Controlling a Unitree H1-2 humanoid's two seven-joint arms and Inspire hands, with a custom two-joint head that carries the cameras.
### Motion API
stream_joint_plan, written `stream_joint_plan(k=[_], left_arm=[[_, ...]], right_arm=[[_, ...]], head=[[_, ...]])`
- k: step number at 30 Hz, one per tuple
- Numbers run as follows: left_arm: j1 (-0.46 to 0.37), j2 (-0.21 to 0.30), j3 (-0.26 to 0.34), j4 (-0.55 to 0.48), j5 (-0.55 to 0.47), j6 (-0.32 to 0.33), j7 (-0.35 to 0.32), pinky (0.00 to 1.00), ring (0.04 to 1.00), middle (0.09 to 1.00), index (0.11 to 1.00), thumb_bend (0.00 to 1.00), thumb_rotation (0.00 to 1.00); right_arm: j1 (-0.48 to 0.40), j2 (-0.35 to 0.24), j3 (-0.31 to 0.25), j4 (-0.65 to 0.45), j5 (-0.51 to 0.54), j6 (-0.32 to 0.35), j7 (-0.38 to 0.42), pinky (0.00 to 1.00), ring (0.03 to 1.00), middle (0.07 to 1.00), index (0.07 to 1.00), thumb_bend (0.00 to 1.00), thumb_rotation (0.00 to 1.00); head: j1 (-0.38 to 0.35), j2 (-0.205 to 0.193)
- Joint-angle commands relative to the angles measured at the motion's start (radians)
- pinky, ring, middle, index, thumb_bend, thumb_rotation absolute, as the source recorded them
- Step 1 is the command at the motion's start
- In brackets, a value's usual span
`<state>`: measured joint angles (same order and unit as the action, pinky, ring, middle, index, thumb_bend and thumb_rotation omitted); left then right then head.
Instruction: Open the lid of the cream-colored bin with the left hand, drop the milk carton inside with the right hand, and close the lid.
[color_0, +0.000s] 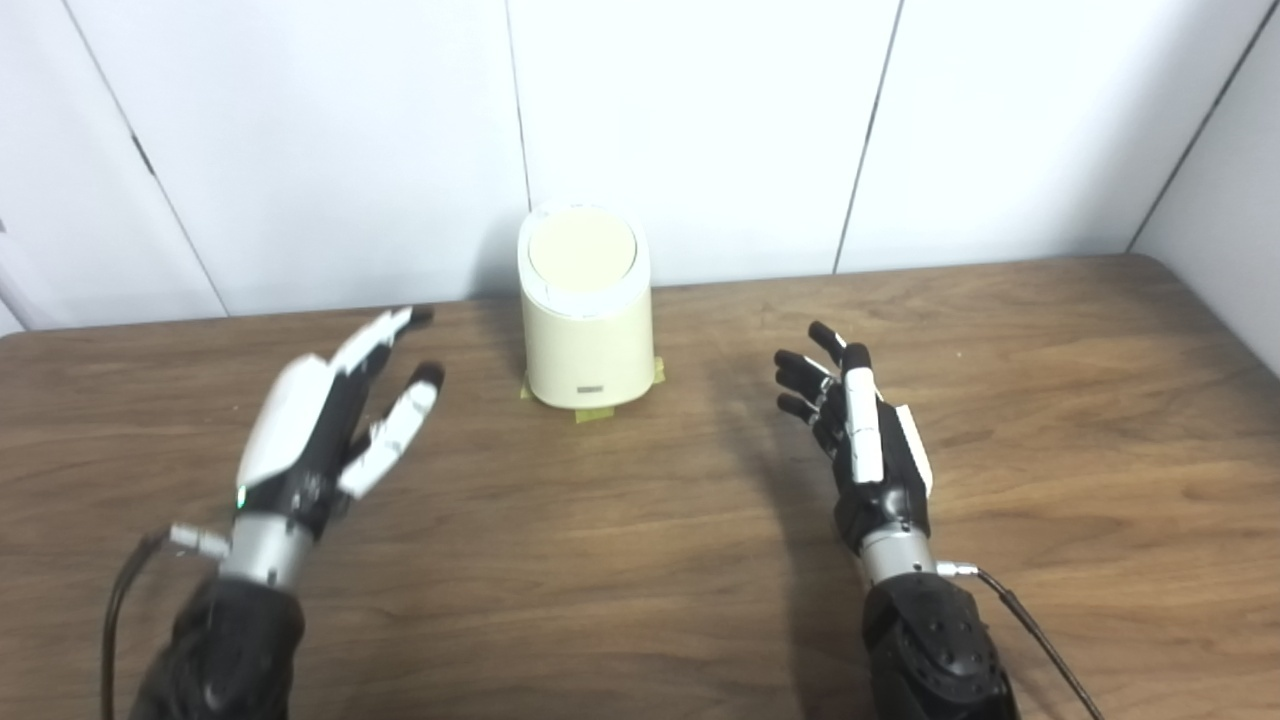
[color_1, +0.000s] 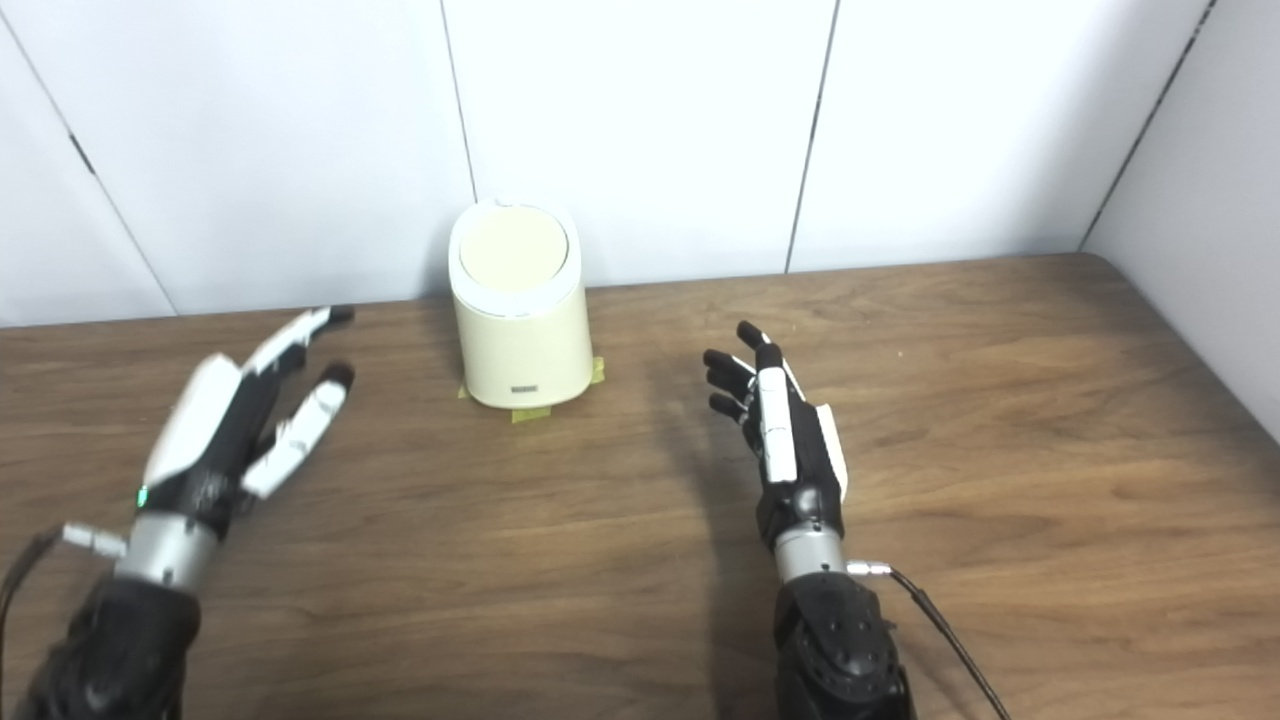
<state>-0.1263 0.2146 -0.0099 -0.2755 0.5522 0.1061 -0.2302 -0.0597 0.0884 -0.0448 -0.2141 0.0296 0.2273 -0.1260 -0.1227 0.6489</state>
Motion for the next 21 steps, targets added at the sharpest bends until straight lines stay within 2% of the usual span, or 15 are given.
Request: stream_joint_plan(k=[1,4,6,10,18,21], left_arm=[[-0.009,-0.013,0.025,0.002,-0.080,-0.002,0.032,0.90,0.952,0.954,0.916,0.35,1.00],[0.030,-0.049,0.065,0.057,-0.185,0.003,0.056,0.95,0.978,0.979,0.948,0.44,1.00],[0.046,-0.066,0.078,0.097,-0.217,-0.026,0.087,0.98,0.996,0.996,0.972,0.49,1.00],[0.065,-0.079,0.086,0.145,-0.276,-0.059,0.117,1.00,1.000,1.000,0.991,0.53,1.00],[0.093,-0.076,0.085,0.193,-0.405,-0.113,0.113,1.00,1.000,1.000,0.989,0.56,1.00],[0.099,-0.093,0.094,0.220,-0.468,-0.145,0.118,0.99,1.000,1.000,0.994,0.53,1.00]], right_arm=[[-0.021,0.000,-0.003,-0.039,0.016,-0.017,0.014,0.79,0.809,0.775,0.877,0.55,0.98],[-0.012,-0.007,-0.004,-0.043,0.024,-0.024,0.023,0.78,0.807,0.786,0.881,0.56,0.96],[-0.005,-0.018,-0.003,-0.041,0.027,-0.034,0.030,0.79,0.815,0.801,0.883,0.56,0.95],[0.006,-0.044,0.010,-0.014,-0.006,-0.086,0.037,0.84,0.867,0.842,0.891,0.57,0.95],[0.038,-0.091,0.031,0.009,-0.042,-0.116,0.064,0.91,0.951,0.938,0.931,0.57,0.98],[0.055,-0.116,0.046,0.003,-0.063,-0.114,0.083,0.92,0.965,0.958,0.954,0.55,0.99]], head=[[-0.001,0.001],[0.000,0.002],[0.003,0.000],[0.003,0.001],[0.002,0.003],[0.004,0.004]])
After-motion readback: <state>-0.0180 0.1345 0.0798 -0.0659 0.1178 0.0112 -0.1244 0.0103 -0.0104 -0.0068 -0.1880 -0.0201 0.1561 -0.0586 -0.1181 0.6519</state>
